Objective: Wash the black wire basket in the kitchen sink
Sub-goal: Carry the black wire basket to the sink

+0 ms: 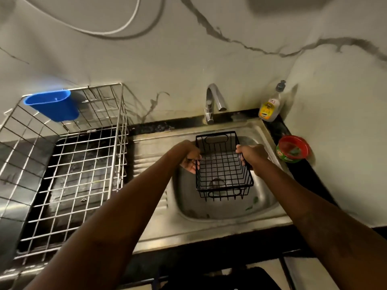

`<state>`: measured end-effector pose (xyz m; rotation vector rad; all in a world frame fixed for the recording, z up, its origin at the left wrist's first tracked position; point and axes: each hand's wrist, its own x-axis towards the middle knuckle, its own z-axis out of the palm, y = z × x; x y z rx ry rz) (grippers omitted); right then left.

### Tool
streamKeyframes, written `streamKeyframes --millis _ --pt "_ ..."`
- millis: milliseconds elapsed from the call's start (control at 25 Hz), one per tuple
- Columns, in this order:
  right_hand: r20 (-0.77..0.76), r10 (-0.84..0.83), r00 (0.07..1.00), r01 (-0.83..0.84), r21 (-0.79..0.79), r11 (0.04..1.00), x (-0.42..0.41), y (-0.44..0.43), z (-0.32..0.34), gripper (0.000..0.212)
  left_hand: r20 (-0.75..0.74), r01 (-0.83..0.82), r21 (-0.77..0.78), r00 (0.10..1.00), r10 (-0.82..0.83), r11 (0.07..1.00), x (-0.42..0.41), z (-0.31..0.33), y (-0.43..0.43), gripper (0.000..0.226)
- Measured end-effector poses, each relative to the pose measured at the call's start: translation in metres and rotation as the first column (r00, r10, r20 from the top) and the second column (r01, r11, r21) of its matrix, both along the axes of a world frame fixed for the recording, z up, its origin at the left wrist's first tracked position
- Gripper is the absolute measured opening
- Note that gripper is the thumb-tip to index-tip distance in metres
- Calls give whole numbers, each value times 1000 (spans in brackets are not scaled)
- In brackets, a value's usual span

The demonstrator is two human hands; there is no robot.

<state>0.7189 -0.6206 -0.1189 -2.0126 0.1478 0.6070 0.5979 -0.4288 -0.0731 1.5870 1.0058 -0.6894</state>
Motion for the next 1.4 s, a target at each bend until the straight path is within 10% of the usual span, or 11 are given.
streamKeyframes --millis 360,880,1040,1240,1400 --pt "-53 321 946 -324 -239 915 53 -17 -72 7 36 -179 425 983 181 887 26 -87 -40 12" --pt "-174 395 902 -431 -376 820 54 -7 -149 30 -72 -160 453 974 215 877 25 -179 -37 9" --pt "-172 391 904 -427 -338 839 57 -3 -150 9 -57 -211 435 964 261 875 26 -182 -29 14" --pt "-2 464 886 -418 -440 795 56 1 -139 35 311 -365 640 928 206 676 55 -140 -5 22" --pt "91 466 880 -408 -359 840 53 6 -137 27 500 -396 612 864 53 684 108 -103 13 38"
